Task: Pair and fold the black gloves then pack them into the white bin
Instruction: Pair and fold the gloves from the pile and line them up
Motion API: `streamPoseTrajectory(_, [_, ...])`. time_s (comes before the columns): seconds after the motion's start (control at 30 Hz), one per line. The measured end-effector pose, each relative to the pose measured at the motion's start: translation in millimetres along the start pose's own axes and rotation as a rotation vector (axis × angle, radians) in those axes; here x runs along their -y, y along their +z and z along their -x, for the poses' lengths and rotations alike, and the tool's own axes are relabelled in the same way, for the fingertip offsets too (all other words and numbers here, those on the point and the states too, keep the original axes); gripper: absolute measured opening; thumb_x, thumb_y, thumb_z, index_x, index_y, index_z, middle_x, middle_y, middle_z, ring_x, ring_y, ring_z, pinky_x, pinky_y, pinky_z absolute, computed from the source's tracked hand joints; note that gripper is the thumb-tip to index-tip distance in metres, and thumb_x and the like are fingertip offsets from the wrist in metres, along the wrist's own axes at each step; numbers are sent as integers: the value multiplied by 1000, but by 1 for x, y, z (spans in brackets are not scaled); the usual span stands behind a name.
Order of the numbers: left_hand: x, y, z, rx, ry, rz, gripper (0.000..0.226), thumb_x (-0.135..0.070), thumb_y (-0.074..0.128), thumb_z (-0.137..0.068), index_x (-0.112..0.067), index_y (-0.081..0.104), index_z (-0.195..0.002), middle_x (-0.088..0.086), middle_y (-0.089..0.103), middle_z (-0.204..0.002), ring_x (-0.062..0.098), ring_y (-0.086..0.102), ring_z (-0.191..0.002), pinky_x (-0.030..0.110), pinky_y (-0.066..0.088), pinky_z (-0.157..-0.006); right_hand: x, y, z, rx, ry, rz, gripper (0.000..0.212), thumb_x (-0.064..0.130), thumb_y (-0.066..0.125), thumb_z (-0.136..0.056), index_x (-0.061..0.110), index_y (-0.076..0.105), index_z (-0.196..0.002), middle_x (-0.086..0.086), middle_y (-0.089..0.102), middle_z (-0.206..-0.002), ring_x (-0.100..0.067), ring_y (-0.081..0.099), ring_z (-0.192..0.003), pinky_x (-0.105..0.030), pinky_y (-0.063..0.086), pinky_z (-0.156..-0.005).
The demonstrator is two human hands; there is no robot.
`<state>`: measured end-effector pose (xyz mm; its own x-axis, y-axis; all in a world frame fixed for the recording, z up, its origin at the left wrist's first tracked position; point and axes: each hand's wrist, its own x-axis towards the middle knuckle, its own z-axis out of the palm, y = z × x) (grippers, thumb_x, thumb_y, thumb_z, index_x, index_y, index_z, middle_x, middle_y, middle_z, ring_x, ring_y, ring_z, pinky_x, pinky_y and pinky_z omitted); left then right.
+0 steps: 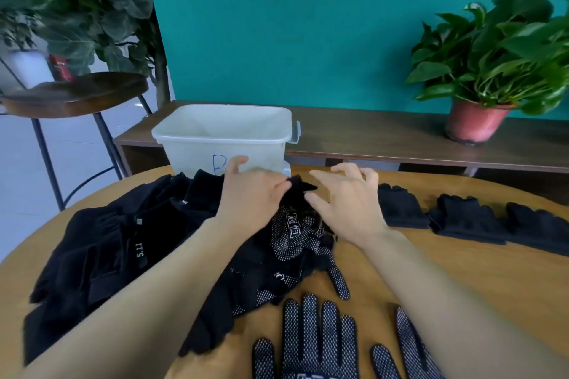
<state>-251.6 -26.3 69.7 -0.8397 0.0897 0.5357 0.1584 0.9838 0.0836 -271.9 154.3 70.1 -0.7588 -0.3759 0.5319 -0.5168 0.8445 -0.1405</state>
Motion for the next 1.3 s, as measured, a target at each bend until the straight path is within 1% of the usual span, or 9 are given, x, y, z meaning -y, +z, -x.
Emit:
streamPoseTrajectory(0.17, [7, -57, 2, -62, -223, 366, 44, -27, 55, -98, -19, 45, -57, -3, 42, -50, 22, 40, -59, 34, 31, -81, 13, -42, 2, 116, 63, -23, 44, 46, 53, -95, 31, 53, -137, 0, 60, -125, -14, 33, -133, -40, 15, -105])
streamPoseTrajectory(0.3, [-7, -107, 14, 37, -257, 728, 45, -19, 58, -97, -3, 35, -62, 2, 23, -61, 11, 21, -54, 28, 20, -54, 33, -72, 6, 144, 166, -260, 50, 53, 61, -88, 35, 54, -134, 6, 61, -125, -14, 38, -130, -41, 18, -106])
streamPoseTrajectory(0.4, [-15, -134, 31, 173, -270, 942, 47, -32, 60, -95, 10, 49, -78, 7, 35, -69, 20, 29, -64, 29, 24, -61, 47, -95, 18, 223, 244, -648, 42, 60, 69, -77, 41, 63, -113, 17, 66, -117, -11, 53, -121, -46, 31, -109])
streamPoseTrajectory(0.5, [-25, -146, 52, 275, -259, 1024, 50, -46, 61, -87, 3, 66, -92, 19, 61, -82, 24, 41, -72, 36, 32, -71, 55, -119, 40, 303, 325, -1003, 18, 23, 68, -92, 14, 72, -107, 3, 74, -105, -11, 68, -95, -20, 54, -79])
streamPoseTrajectory(0.67, [-41, -147, 77, 348, -244, 1040, 57, -53, 63, -81, 2, 67, -96, 25, 61, -88, 23, 50, -78, 40, 45, -85, 51, -140, 73, 348, 369, -970, 24, 17, 68, -91, -6, 71, -95, -18, 74, -98, -17, 67, -82, -37, 57, -83])
streamPoseTrajectory(0.77, [-51, -147, 85, 353, -215, 1029, 49, -44, 62, -89, 4, 62, -88, 11, 49, -78, 22, 41, -72, 34, 38, -76, 48, -149, 88, 363, 373, -1006, 14, 12, 66, -92, 4, 73, -83, 0, 75, -79, -3, 66, -65, -17, 51, -60])
streamPoseTrajectory(0.97, [-71, -146, 91, 368, -186, 1012, 48, -41, 60, -93, 7, 62, -94, 9, 58, -85, 17, 50, -78, 31, 43, -84, 38, -157, 106, 319, 393, -1024, 12, 10, 66, -92, 1, 74, -89, -1, 76, -85, -9, 69, -76, -23, 56, -75])
streamPoseTrajectory(1.17, [-112, -144, 98, 453, -199, 1083, 36, -21, 62, -96, -1, 53, -67, -10, 53, -57, 3, 47, -54, 14, 40, -67, 15, -172, 129, 266, 428, -1033, 22, 12, 67, -91, -10, 70, -91, -12, 74, -88, -14, 66, -77, -28, 54, -77])
streamPoseTrajectory(1.3, [-149, -130, 100, 548, -229, 1148, 47, -12, 62, -95, -17, 55, -49, -12, 57, -47, -2, 53, -45, 10, 41, -55, -17, -184, 149, 257, 449, -1040, 36, 20, 68, -91, 2, 58, -62, -7, 60, -69, -15, 55, -67, -24, 44, -70])
